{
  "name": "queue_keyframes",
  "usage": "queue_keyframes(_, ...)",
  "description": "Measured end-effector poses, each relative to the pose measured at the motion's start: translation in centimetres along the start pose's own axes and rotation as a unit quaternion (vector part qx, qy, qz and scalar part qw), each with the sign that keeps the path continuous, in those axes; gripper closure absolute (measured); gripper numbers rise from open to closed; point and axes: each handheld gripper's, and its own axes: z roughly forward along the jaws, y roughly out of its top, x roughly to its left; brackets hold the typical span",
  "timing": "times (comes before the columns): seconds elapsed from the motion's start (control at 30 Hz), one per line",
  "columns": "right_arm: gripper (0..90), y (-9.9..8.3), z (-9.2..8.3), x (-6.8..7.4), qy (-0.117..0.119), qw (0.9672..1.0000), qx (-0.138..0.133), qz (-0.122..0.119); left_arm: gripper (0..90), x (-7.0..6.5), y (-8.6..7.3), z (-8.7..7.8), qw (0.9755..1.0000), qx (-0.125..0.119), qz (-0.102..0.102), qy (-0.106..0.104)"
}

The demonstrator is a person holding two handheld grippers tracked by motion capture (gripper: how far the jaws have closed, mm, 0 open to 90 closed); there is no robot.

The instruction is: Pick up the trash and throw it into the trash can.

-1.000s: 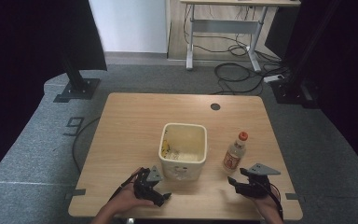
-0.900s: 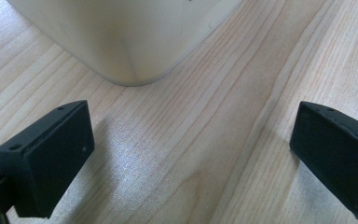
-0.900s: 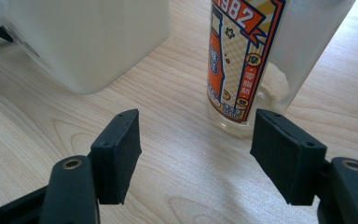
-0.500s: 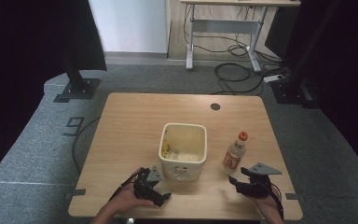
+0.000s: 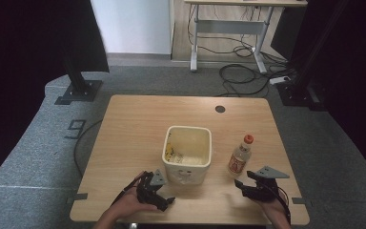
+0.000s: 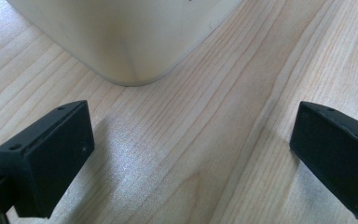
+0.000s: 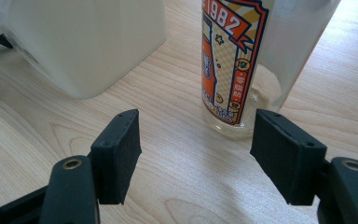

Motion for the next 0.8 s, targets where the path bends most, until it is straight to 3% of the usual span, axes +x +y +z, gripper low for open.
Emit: queue_keyframes(0.8,32.3,-0.22,0.38,0.24,0.002,0.9999,0.009,-0.008,0.0,0.0,0.02,0.03,1.0,0.0,0.0,0.0)
